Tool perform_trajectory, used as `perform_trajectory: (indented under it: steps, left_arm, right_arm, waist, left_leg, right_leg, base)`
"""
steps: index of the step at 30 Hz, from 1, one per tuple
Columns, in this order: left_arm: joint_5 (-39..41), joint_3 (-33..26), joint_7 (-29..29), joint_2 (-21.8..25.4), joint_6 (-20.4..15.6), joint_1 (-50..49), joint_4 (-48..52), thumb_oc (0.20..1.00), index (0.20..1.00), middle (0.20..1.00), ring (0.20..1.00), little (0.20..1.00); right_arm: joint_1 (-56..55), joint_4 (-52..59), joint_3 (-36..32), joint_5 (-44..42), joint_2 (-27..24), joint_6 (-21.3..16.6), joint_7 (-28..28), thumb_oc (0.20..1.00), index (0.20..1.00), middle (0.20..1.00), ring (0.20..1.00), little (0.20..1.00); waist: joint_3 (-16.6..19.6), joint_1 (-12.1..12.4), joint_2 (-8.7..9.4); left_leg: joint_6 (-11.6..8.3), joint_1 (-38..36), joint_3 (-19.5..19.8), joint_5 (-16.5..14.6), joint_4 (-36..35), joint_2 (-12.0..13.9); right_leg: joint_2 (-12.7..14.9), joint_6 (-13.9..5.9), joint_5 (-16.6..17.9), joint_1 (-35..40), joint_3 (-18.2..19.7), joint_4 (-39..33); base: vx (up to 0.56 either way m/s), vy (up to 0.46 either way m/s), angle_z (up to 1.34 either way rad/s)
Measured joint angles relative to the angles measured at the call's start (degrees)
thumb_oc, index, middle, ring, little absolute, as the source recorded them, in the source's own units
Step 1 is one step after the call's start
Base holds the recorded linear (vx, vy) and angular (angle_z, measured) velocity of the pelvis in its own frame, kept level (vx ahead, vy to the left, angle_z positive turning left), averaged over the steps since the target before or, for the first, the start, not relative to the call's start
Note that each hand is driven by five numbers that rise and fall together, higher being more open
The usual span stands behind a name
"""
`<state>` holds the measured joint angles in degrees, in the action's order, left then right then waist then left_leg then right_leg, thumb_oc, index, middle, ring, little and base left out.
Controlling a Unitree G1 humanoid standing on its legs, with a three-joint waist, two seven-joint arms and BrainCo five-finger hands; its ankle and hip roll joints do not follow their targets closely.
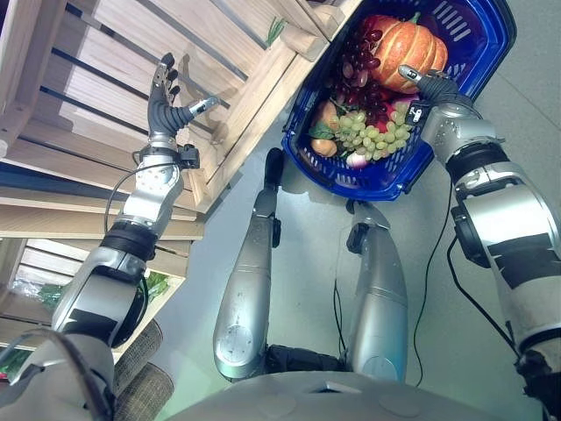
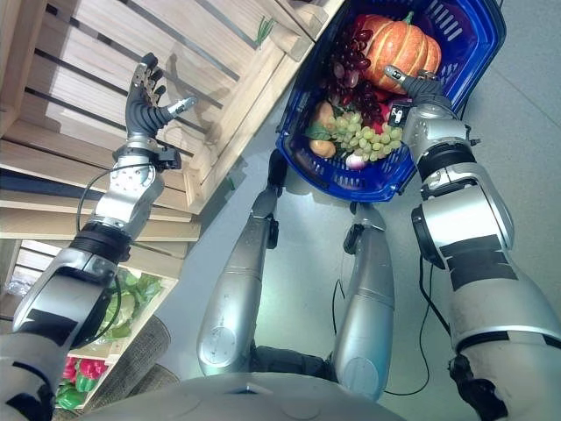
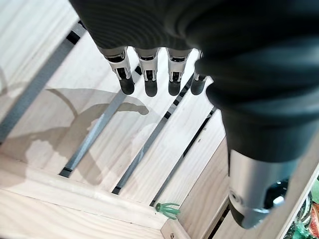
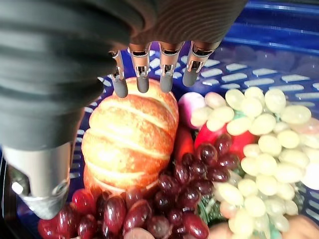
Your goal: Pick up fruits and vegetables into the basket
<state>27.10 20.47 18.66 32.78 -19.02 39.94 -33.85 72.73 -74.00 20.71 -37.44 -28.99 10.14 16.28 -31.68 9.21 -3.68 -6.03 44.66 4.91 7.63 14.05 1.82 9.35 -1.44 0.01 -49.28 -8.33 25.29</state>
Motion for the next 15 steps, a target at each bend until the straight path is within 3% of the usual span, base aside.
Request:
perform_trajectory:
  steps: [7,13,15]
  left_arm:
    - [-0.02,-0.28,-0.04,-0.30,0.03,-2.57,-0.25,1.000,1.000,1.000,1.000,1.000]
    - [-0.08,-1.87,-2.21,-0.47,0.12,-10.61,-1.50,1.000,1.000,1.000,1.000,1.000]
    - [-1.02,-2.96,-3.08,-2.02,0.06,-15.25,-3.71,1.000,1.000,1.000,1.000,1.000]
  right_arm:
    - [-3.32,0.08,-0.77,0.61,0.05,-2.11,-0.21,1.000,1.000,1.000,1.000,1.000]
    - [-14.42,6.67,-1.78,5.91,0.26,-10.51,-3.03,1.000,1.000,1.000,1.000,1.000]
    - [-23.54,12.45,-1.94,8.46,0.65,-14.11,-3.12,1.000,1.000,1.000,1.000,1.000]
  waist:
    - [-0.03,-0.08,-0.05]
    - [0.03,-1.63,-0.12]
    - [0.03,-1.88,-0.12]
  left_leg:
    - [0.21,-5.97,-0.01,-0.39,-0.50,0.04]
    - [0.65,-17.71,-0.83,-1.09,-4.10,0.14]
    - [1.20,-24.40,-1.56,-0.97,-6.99,0.29]
  right_leg:
    - [-0.17,-0.08,0.18,6.42,-0.09,-1.57]
    - [-0.51,-1.57,1.44,19.07,-0.07,-8.05]
    - [-0.81,-1.93,2.55,26.10,0.04,-12.23]
  base:
    - [-0.03,0.027,0.00]
    - [0.00,-0.004,-0.05]
    - [0.11,-0.018,-0.10]
